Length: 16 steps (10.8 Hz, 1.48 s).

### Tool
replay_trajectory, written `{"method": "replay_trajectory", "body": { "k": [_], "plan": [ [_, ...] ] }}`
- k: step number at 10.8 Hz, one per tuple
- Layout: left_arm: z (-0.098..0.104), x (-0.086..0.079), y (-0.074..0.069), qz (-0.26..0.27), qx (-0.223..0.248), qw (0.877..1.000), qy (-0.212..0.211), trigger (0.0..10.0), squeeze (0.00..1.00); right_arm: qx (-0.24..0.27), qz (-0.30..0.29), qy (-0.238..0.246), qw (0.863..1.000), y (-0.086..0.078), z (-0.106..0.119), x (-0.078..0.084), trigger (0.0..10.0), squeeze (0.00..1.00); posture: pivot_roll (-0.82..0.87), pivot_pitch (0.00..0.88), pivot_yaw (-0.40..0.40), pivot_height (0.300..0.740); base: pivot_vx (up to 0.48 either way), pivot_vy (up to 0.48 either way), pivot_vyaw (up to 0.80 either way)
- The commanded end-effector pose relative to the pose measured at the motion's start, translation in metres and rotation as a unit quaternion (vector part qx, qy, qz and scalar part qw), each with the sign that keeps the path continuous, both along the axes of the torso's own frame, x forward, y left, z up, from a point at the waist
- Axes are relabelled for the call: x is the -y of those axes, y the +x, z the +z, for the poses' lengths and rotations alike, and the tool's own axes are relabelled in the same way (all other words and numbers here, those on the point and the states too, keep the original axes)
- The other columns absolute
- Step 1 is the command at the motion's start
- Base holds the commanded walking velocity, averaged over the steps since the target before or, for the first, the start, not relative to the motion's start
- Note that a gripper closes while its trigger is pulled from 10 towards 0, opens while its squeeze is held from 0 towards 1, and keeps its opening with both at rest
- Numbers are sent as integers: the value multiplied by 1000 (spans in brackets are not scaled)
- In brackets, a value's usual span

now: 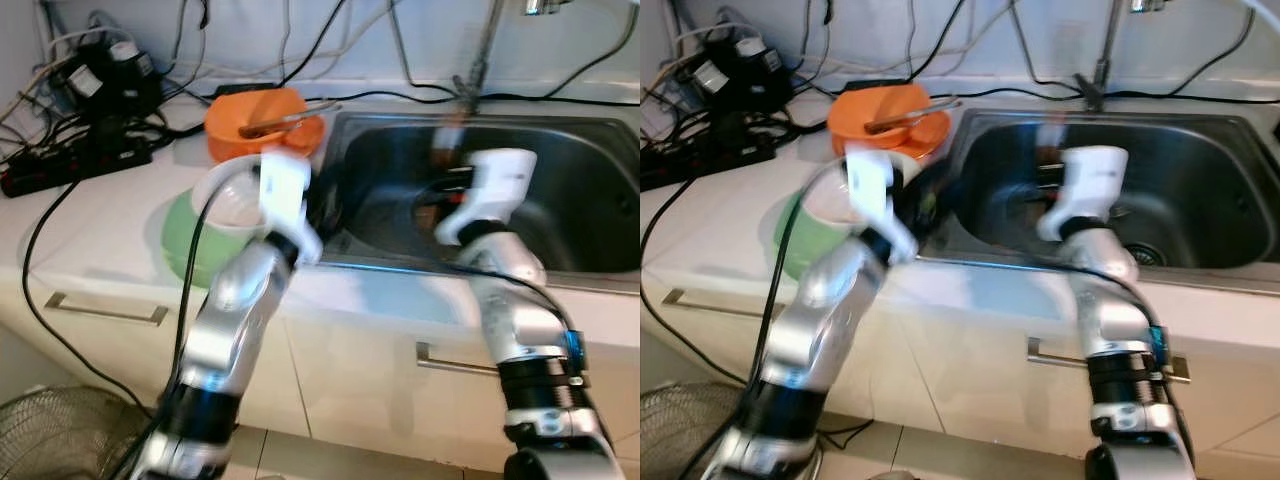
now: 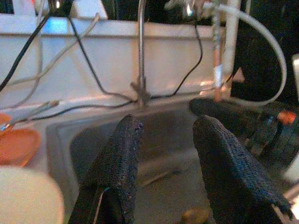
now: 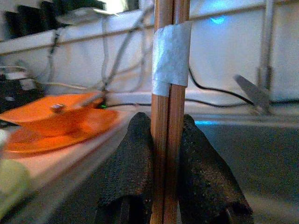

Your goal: Kitchen organization

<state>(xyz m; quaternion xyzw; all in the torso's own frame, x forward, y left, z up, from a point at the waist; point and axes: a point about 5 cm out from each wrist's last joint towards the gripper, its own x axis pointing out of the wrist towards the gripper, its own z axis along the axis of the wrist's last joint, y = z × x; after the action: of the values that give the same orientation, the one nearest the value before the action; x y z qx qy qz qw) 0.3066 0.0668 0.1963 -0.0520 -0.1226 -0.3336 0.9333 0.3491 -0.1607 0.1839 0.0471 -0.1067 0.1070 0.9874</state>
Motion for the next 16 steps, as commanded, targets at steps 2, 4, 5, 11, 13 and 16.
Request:
{"method": "replay_trajectory", "body": {
  "k": [2, 4, 5, 11, 13, 16],
  "plan": [
    [-4, 2, -6, 1, 13, 1000, 24, 10000, 0, 6, -24, -14, 1000, 11, 4, 6, 0, 0, 77, 0, 83, 740, 0, 0, 0],
    [-15, 8, -8, -6, 10, 999, 42, 10000, 0, 0, -51, -10, 999, 16, 0, 14, 0, 0, 71, 0, 83, 740, 0, 0, 0],
    [-23, 11, -9, -7, 8, 999, 52, 10000, 0, -4, -60, -12, 998, 18, -3, 16, 0, 0, 72, 0, 82, 740, 0, 0, 0],
    [-68, -5, -16, 102, 71, 987, 104, 10000, 0, -2, -100, 3, 995, 24, -13, 22, 10000, 0, 74, 0, 71, 740, 0, 0, 0],
    [-72, 2, -16, 97, 72, 988, 100, 10000, 0, -3, -100, 0, 995, 26, -14, 21, 10000, 0, 73, 0, 67, 740, 0, 0, 0],
    [-76, 4, -17, 96, 66, 989, 92, 10000, 0, -6, -109, -15, 994, 32, -13, 23, 10000, 0, 73, 0, 63, 740, 0, 0, 0]
  ]
}}
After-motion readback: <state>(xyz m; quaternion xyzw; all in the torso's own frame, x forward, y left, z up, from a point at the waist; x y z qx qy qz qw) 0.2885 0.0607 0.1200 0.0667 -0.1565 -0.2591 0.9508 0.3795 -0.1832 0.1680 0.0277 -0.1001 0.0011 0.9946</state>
